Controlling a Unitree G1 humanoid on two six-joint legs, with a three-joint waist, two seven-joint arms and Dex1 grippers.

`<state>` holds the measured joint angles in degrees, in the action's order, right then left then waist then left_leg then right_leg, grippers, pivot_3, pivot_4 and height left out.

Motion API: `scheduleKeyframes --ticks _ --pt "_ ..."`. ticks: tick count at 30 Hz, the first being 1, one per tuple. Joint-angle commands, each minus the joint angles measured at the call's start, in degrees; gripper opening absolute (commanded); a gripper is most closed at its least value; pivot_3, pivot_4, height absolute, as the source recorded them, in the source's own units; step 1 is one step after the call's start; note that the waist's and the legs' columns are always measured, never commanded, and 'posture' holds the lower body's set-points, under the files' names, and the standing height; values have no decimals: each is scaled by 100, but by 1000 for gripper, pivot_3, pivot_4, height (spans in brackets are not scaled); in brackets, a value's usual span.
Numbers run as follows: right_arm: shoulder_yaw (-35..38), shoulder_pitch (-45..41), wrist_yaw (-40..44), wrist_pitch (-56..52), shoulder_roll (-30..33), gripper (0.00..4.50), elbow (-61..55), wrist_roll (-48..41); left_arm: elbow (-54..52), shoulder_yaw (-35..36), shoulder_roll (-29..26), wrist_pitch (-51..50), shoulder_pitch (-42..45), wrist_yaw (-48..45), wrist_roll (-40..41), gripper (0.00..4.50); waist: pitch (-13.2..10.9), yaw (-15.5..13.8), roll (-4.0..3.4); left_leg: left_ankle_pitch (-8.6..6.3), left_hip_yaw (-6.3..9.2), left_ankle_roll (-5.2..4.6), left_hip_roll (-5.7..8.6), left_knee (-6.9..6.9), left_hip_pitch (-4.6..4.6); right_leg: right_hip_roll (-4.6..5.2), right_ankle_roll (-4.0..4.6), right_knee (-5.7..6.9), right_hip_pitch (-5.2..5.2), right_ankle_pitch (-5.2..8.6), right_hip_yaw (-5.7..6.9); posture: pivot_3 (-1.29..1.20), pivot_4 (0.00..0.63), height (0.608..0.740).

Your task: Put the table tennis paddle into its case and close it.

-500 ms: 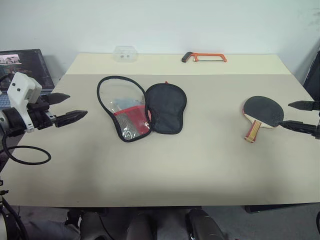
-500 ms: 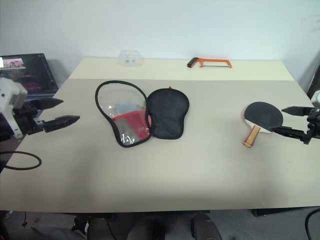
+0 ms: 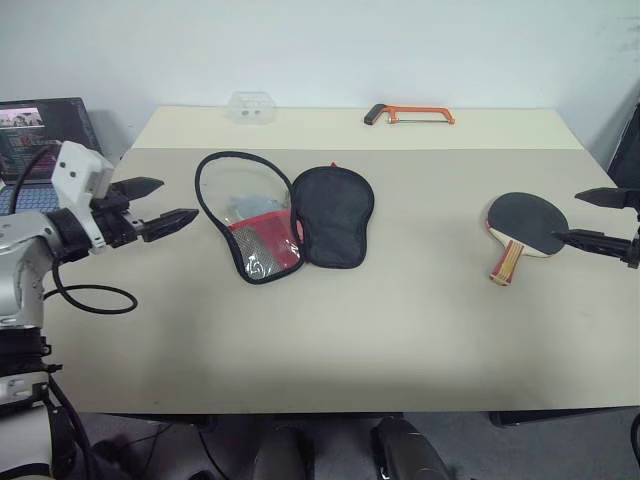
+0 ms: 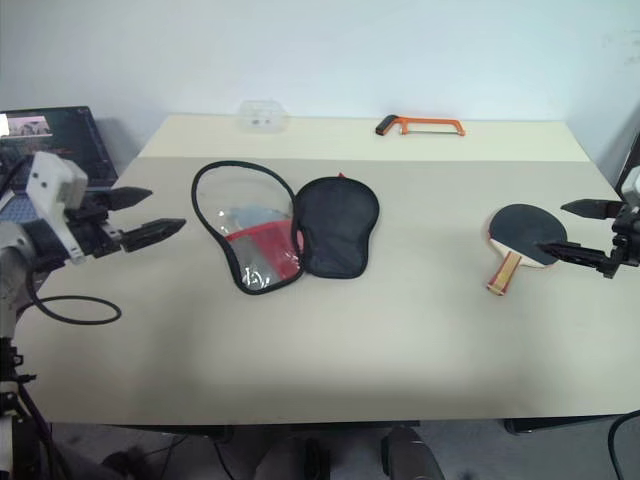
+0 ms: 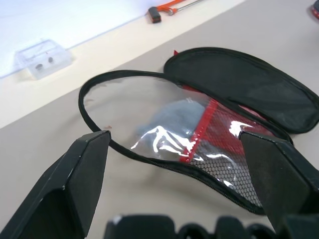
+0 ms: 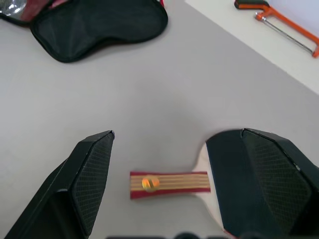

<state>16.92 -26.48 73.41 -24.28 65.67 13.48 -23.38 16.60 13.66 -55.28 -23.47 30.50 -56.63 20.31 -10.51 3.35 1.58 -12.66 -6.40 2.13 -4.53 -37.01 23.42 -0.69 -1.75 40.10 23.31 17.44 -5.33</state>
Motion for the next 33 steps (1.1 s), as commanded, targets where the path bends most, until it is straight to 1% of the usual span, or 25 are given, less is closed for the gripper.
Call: scheduleKeyframes --ticks 1,3,7,11,13,18,24,28,31,33 --pt "112 -90 -52 23 -16 4479 -279 -129 15 -195 138 -202 138 623 -386 4500 0 -1 0 0 0 0 0 0 0 0 0 0 0 0 0 0 150 740" --pt "59 -160 -82 -2 -62 4479 -399 -158 -6 -263 352 -436 149 766 -357 4500 0 -4 0 0 1 0 0 0 0 0 0 1 0 0 1 0 150 740" --pt "-20 -270 -172 7 -175 4479 -456 -135 -462 -462 869 -982 -15 828 -164 4500 0 -11 1 0 2 0 0 -3 3 0 -2 1 0 -1 2 0 150 740" --pt "-40 -192 -157 -42 -212 4479 -635 -172 -657 -660 1237 -1276 -56 1069 -235 4500 1 -17 1 0 7 1 0 -3 5 0 -2 1 -1 -1 3 0 150 740" --pt "-11 -103 -175 -87 -201 4479 -714 -175 -721 -649 1304 -1349 -110 1175 -250 4500 1 -9 1 0 8 1 0 -4 5 -1 -3 1 -1 -2 2 0 150 740" --pt "84 26 -180 -138 -138 4479 -788 -186 -863 -552 1273 -1433 -289 1196 -195 4500 1 -4 1 1 7 2 -1 -3 4 0 -3 1 -1 -2 0 0 150 740" --pt "87 29 -212 -160 -122 4479 -827 -181 -858 -583 1410 -1491 -222 1312 -175 4500 1 -13 2 1 12 1 1 -6 3 0 -4 1 -5 -3 4 0 150 740" --pt "74 -14 -230 -162 -93 4479 -824 -174 -777 -857 1992 -2163 54 2048 -341 4500 2 -27 2 1 14 1 3 -8 3 0 -5 1 -9 -3 4 0 150 740" --pt "83 12 -233 -168 -85 4479 -847 -174 -887 -846 2321 -2371 115 2219 -245 4500 3 -46 5 1 16 0 6 -11 4 0 -10 0 -12 -6 4 0 150 740" --pt "83 14 -230 -171 -69 4500 -845 -164 -909 -910 2437 -2421 169 2277 -272 4132 3 -46 5 1 18 1 5 -10 5 0 -10 -2 -12 -6 4 0 150 740"
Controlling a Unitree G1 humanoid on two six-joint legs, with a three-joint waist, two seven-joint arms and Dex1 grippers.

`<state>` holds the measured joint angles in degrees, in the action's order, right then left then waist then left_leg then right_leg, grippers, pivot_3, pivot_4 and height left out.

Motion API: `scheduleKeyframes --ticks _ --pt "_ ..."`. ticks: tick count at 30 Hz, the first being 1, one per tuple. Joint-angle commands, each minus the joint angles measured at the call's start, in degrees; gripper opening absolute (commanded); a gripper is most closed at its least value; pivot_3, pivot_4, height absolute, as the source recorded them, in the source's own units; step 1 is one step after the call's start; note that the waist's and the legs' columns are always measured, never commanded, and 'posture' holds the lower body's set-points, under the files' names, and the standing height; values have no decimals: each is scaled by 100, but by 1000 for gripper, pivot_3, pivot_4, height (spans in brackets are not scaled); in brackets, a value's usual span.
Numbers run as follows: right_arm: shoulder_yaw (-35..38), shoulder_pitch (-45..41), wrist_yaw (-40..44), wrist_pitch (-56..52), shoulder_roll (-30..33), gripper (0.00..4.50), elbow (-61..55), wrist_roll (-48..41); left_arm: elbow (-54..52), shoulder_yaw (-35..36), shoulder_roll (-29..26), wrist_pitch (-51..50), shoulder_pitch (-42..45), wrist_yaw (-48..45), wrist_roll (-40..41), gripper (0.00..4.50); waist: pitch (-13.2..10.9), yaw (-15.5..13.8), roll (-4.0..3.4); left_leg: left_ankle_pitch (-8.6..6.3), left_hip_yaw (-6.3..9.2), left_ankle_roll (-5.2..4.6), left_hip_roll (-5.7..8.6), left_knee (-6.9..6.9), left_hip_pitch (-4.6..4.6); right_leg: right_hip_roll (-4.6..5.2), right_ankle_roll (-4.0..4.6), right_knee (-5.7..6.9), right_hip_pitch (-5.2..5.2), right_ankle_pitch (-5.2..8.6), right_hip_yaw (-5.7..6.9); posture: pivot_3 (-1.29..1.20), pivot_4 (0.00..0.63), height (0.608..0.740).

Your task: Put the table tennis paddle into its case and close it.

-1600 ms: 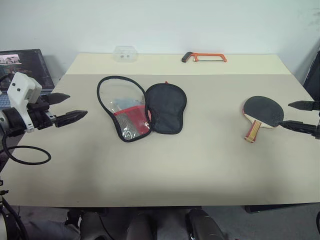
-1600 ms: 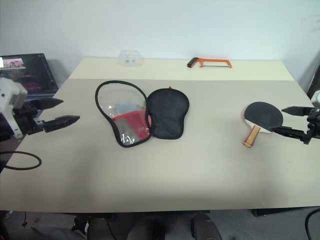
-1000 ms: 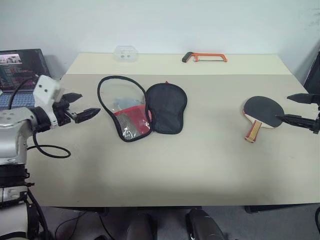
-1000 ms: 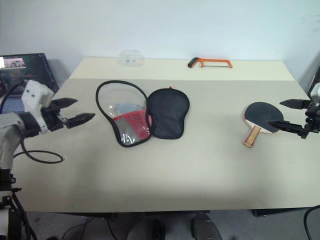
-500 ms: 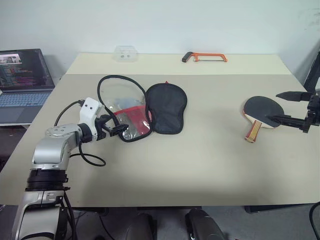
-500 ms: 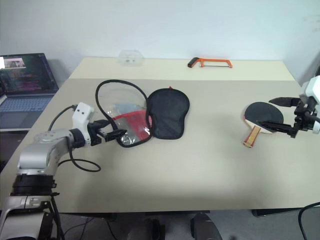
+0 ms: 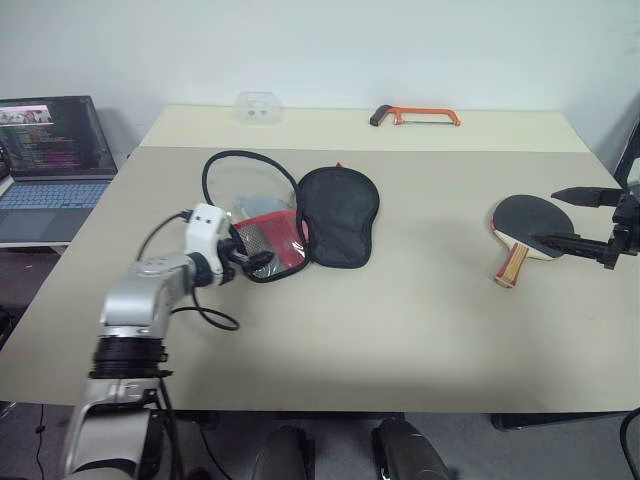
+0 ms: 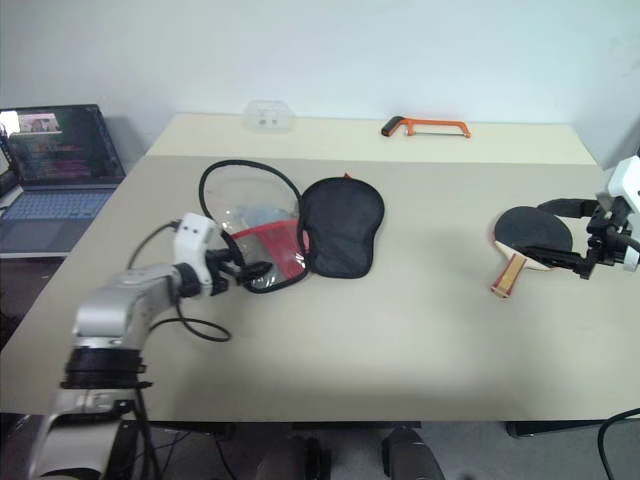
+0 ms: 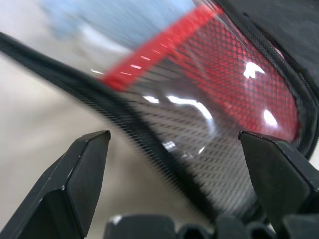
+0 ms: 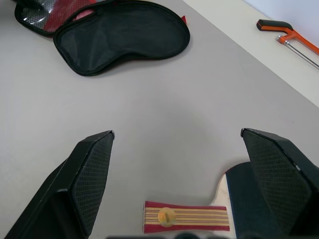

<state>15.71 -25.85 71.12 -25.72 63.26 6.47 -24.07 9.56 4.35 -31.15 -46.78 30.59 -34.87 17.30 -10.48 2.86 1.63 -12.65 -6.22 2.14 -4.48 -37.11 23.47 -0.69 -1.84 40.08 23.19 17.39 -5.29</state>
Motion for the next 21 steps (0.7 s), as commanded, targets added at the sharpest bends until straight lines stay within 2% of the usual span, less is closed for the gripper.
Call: scheduleKeyframes --ticks 1,12,16,21 --pt "207 -53 -2 -32 177 4500 -146 -96 -218 10 82 -114 192 109 57 3913 0 6 -1 0 -1 0 -1 1 -2 0 0 1 0 0 -2 0 150 740" --pt "156 -100 -24 -30 174 4500 -133 -82 -247 -272 275 -159 602 -219 157 32 0 3 0 11 -1 18 2 0 -3 0 -2 1 -1 -1 -1 0 150 740" --pt "81 -172 -10 -6 152 4500 -97 -59 -76 -742 402 31 736 -517 16 32 0 -9 0 11 -1 19 4 0 -3 0 -2 1 -2 -1 -1 0 150 740" --pt "61 -232 17 9 171 4500 -47 -34 189 -993 770 217 983 -641 1 32 0 -58 0 11 -1 19 5 0 -2 0 -2 -2 -3 -1 0 0 150 740"
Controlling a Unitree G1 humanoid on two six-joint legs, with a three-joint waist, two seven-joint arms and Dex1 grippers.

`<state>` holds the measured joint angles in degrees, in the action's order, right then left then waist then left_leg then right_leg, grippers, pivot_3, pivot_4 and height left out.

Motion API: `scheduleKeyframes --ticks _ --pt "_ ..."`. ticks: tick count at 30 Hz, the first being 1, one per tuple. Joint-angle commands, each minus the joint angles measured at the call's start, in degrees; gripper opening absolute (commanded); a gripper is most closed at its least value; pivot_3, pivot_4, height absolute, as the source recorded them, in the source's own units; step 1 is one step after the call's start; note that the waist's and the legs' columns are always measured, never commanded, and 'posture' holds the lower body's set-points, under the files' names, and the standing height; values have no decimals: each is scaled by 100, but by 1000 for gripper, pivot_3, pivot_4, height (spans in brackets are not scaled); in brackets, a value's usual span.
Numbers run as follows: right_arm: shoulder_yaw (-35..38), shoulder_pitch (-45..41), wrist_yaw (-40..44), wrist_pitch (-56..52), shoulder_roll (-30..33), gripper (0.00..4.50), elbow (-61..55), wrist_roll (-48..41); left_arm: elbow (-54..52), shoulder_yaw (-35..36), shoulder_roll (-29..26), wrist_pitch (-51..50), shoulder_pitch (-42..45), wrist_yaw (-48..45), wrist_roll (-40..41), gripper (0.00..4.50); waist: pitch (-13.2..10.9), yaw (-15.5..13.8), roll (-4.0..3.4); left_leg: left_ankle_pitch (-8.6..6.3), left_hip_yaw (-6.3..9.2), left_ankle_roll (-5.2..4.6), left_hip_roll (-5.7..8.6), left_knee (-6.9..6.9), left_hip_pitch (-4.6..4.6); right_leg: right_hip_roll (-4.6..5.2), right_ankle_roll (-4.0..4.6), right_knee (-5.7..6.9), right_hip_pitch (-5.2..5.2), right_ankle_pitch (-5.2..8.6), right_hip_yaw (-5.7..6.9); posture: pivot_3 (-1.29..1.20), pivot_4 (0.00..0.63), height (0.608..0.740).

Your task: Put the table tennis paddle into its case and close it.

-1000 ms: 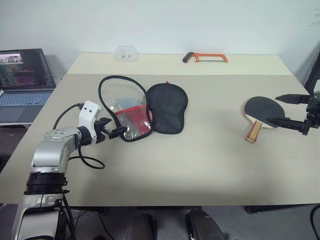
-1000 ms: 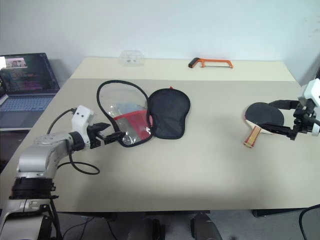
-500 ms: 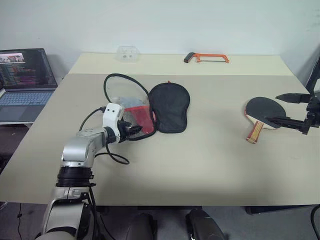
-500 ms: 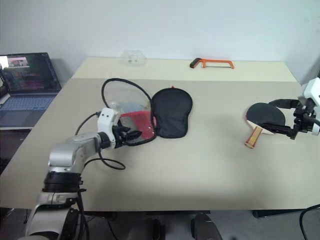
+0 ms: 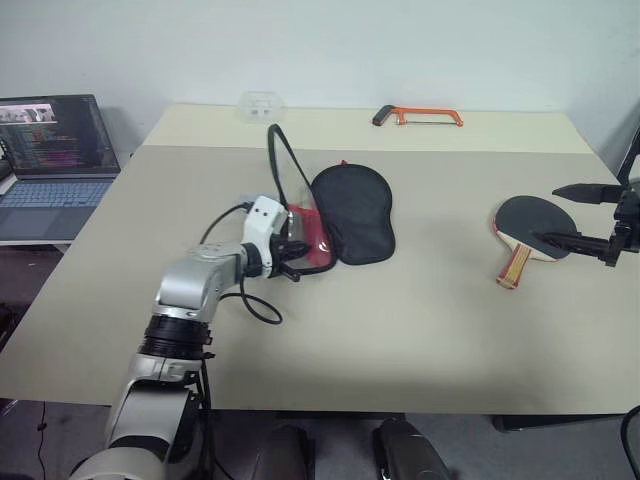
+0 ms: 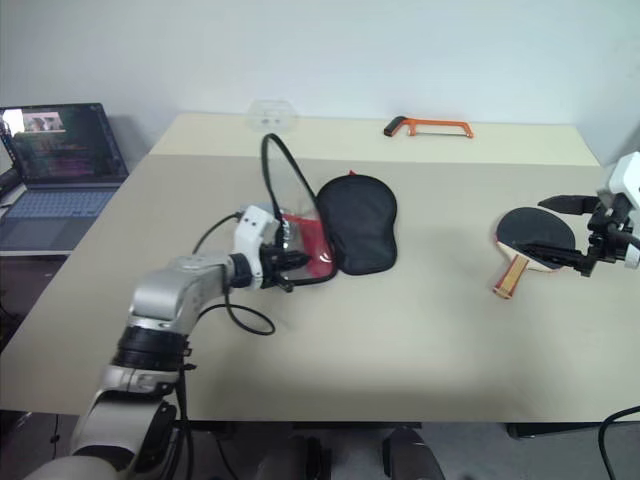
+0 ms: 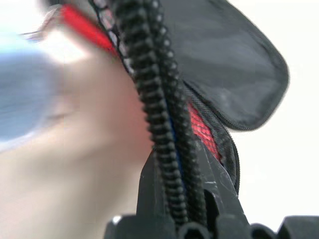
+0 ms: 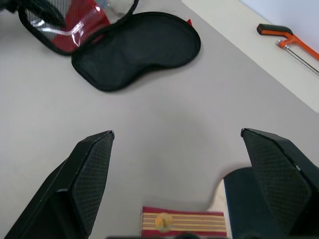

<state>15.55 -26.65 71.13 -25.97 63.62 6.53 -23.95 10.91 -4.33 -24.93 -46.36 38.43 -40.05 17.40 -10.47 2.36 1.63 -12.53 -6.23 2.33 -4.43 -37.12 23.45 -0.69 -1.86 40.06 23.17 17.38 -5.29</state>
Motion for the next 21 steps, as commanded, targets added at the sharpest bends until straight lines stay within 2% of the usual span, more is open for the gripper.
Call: scheduleKeyframes --ticks 1,13,18,21 --pt "88 -146 18 29 142 4500 -58 -48 121 -175 239 234 247 -145 -21 32 0 -16 0 0 1 0 0 0 0 0 0 0 0 0 0 0 150 740" --pt "264 56 -33 -39 210 4500 -192 -97 1106 -678 1152 1194 941 -994 -132 32 0 -52 0 0 -1 1 5 1 1 0 0 -3 0 0 -2 0 150 740" --pt "437 250 -60 -104 240 4500 -313 -133 1528 -828 1280 1634 1185 -1652 -183 32 0 -40 0 0 0 1 7 5 1 -1 0 -6 0 0 -5 0 150 740" --pt "556 392 -88 -159 261 4500 -408 -158 2168 -757 1339 1774 1511 -1376 -428 32 0 -38 0 1 0 1 7 4 0 -2 -1 -6 0 0 -6 0 150 740"
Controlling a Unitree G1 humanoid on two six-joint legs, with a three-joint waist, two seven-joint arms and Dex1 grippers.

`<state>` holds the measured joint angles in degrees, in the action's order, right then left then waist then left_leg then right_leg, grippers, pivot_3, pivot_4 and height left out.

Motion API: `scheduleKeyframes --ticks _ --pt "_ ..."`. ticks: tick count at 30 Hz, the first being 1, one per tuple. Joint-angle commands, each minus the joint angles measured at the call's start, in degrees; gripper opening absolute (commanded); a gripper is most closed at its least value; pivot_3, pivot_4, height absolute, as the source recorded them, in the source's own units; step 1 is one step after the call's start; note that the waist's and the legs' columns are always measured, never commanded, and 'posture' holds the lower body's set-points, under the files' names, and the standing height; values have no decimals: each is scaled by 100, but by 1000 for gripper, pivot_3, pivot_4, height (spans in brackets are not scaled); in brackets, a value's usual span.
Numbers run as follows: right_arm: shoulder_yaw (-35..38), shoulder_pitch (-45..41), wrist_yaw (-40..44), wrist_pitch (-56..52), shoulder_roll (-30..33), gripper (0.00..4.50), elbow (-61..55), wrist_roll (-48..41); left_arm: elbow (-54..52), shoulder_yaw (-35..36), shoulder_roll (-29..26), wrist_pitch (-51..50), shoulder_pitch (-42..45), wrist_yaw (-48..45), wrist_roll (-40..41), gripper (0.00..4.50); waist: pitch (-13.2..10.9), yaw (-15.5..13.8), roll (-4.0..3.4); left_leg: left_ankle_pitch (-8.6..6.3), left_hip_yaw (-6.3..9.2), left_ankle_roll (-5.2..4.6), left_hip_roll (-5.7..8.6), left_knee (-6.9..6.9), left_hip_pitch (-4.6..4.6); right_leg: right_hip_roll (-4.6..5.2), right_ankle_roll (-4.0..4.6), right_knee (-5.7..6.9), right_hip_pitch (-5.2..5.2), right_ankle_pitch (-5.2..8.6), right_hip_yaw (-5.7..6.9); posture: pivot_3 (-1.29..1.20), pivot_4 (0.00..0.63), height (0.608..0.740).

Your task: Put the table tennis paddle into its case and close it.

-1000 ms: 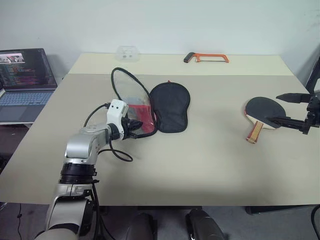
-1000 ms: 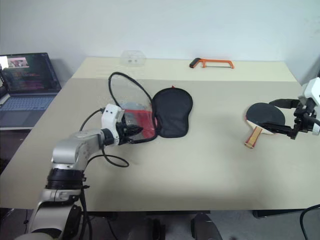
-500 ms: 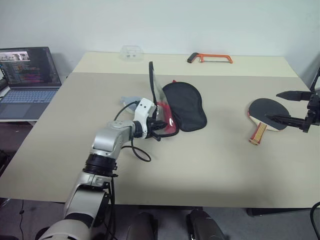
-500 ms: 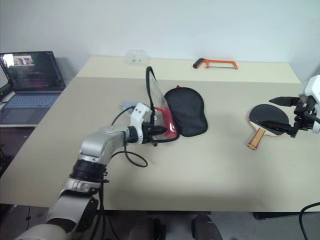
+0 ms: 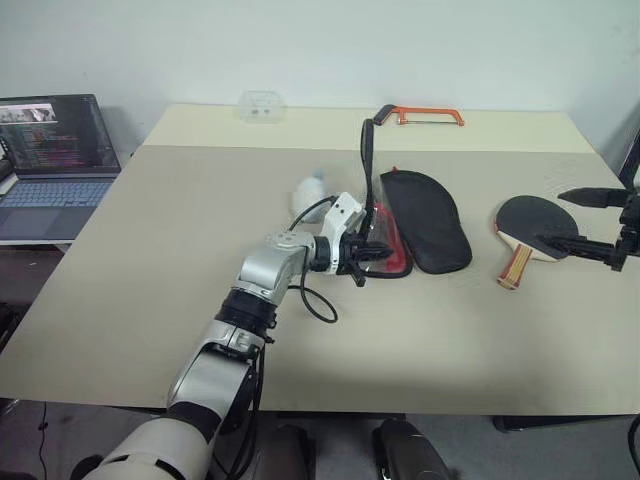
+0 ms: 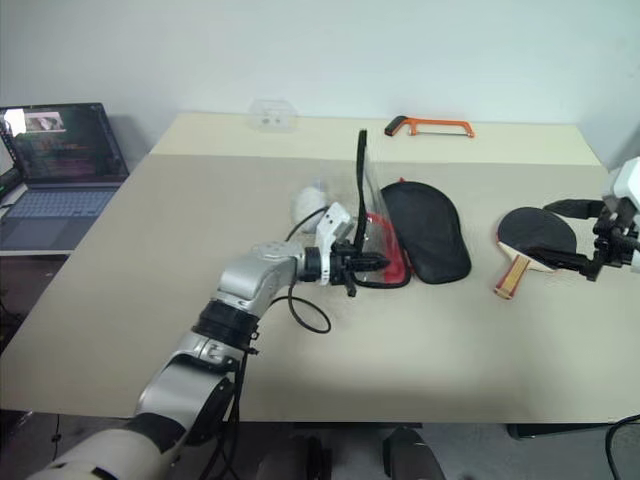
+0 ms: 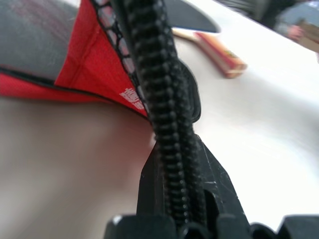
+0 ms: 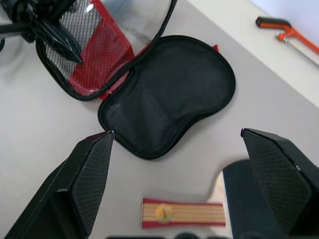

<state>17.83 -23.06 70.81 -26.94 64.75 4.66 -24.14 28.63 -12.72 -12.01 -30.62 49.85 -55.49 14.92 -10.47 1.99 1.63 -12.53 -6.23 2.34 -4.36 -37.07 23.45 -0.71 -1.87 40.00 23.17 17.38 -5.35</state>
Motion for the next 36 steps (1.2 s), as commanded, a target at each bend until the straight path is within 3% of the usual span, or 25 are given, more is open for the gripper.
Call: scheduleKeyframes --ticks 1,10,27,30,36 --pt "354 66 -64 -80 152 4500 -245 -145 588 123 46 218 462 260 -242 32 0 0 0 0 1 -1 2 -1 0 0 -2 0 0 -1 0 0 150 740" --pt "543 363 -137 -177 161 4500 -451 -206 1141 449 -215 38 553 1051 -566 32 -1 29 1 -2 8 -4 7 2 1 0 -5 -2 1 -2 -3 0 150 740" --pt "129 85 -222 -48 -7 4500 -342 -170 -1080 733 -484 -1851 -240 1672 -307 32 0 66 1 0 6 1 3 2 1 1 -6 -1 1 -2 -3 0 150 740" --pt "124 97 -211 -39 -1 4500 -326 -170 -1233 780 -468 -1980 -347 1941 -347 612 0 67 1 1 7 1 2 1 0 1 -5 -1 0 -2 -2 0 150 740" --pt "212 239 -197 -58 32 4500 -382 -187 -1877 1028 -251 -2428 -643 2892 -408 2702 0 67 1 0 8 0 3 0 1 1 -6 -1 0 -2 -3 0 150 740"
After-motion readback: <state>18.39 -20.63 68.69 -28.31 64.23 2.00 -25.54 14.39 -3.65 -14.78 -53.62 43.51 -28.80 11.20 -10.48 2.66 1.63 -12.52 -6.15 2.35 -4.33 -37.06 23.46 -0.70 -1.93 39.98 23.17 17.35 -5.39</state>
